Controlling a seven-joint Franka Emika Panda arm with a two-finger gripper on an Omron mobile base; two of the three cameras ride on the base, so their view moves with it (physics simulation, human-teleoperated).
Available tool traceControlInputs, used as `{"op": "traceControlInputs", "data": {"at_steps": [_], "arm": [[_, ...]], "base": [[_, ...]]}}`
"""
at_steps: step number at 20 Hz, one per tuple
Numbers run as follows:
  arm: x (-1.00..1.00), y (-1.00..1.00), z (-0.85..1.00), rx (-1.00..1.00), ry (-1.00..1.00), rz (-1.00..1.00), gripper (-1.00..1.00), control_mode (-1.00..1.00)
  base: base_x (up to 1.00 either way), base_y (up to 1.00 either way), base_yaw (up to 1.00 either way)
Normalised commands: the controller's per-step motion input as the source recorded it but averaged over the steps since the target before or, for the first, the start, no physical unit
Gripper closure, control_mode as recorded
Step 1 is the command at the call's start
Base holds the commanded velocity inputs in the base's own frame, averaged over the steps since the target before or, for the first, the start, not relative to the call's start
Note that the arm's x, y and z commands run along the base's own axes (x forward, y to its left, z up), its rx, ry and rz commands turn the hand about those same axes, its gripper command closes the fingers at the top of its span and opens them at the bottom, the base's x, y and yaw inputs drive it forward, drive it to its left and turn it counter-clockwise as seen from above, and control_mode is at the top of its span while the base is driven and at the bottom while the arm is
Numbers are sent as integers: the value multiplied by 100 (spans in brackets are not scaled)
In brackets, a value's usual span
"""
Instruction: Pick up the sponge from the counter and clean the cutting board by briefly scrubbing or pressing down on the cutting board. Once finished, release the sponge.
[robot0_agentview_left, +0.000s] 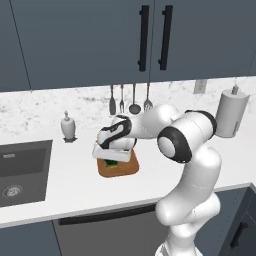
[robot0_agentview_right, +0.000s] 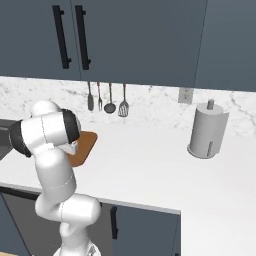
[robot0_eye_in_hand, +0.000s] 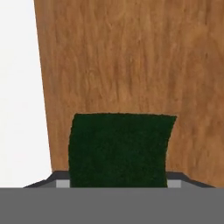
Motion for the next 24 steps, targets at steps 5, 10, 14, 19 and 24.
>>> {"op": "traceControlInputs", "data": {"at_steps": [5,10,14,19,24], "arm": [[7,22,-60,0,0,0,100,-100],[0,12,-49,2,0,0,100,-100],[-4,12,-50,17,0,2,100,-100],[-25,3,-56,18,-6,2,100,-100],[20,0,-55,2,-10,0,100,-100]], "base": [[0,0,0],[0,0,0],[0,0,0],[0,0,0],[0,0,0]]}}
